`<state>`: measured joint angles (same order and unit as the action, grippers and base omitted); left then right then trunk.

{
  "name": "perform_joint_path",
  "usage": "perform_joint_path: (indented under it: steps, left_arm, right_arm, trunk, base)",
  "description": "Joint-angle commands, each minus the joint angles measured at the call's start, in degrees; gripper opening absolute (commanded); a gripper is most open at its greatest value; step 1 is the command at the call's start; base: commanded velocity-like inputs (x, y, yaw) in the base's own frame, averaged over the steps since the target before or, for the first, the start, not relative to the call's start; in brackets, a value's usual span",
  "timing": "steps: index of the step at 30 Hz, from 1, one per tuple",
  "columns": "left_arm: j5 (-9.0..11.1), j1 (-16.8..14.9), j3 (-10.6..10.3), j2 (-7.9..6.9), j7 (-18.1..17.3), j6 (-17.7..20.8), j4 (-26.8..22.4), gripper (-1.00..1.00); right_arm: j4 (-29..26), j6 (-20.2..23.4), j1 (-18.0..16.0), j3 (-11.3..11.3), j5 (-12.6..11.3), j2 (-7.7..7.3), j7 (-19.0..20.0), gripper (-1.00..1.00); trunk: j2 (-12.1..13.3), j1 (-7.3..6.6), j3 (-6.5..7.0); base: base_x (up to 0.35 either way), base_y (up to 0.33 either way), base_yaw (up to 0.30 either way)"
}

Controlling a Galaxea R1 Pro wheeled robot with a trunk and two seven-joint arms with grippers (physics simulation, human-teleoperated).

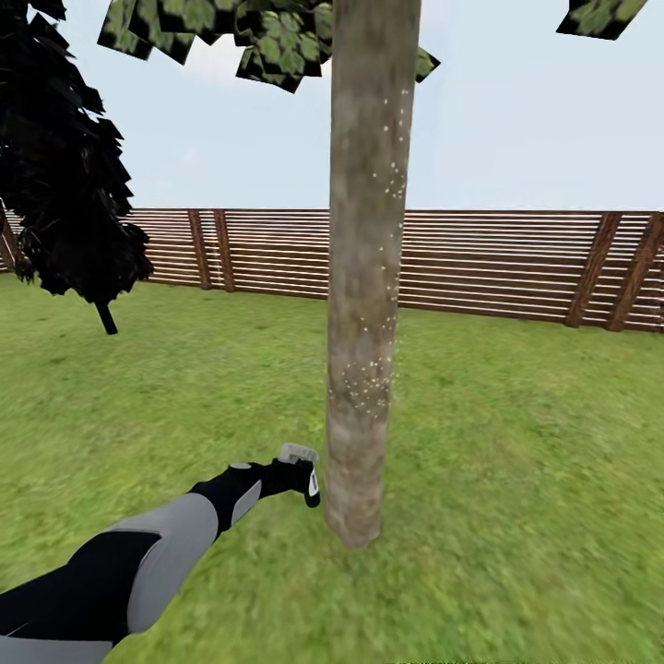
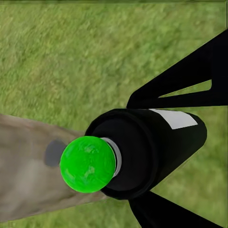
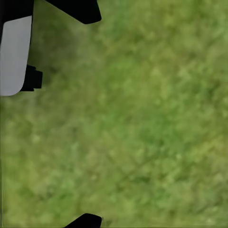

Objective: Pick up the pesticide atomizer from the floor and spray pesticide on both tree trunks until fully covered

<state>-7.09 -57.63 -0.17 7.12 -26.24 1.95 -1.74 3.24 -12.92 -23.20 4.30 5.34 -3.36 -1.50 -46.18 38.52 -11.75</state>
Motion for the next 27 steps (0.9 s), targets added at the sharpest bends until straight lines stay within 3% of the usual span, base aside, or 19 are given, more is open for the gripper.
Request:
perform_joint_path:
  steps: [1, 7, 14, 27]
  left_arm:
    - [-0.03, 0.26, 0.16, 0.00, 0.22, -0.08, -0.01, -1.00]
    - [-0.03, 1.01, 0.08, 0.03, 0.23, -0.17, -0.01, -1.00]
    - [-0.03, 1.03, 0.10, 0.00, 0.23, -0.17, -0.01, -1.00]
    - [-0.03, 1.03, 0.08, 0.08, 0.23, -0.27, -0.01, -1.00]
  right_arm:
    - [0.00, 0.00, 0.00, 0.00, 0.01, 0.01, 0.00, 1.00]
    - [0.01, 0.00, 0.00, 0.00, 0.04, 0.02, 0.00, 1.00]
    - [0.01, 0.00, 0.00, 0.01, 0.03, 0.02, 0.00, 1.00]
    - [-0.02, 0.00, 0.00, 0.01, 0.03, 0.02, 0.00, 1.00]
  trunk:
    - [0.00, 0.00, 0.00]
    - [0.00, 0.00, 0.00]
    - [0.00, 0.00, 0.00]
    - [0.00, 0.00, 0.00]
  base:
    - [0.000, 0.001, -0.142]
    - [0.008, 0.011, -0.024]
    - [0.089, 0.196, -0.001]
    - [0.080, -0.009, 0.000]
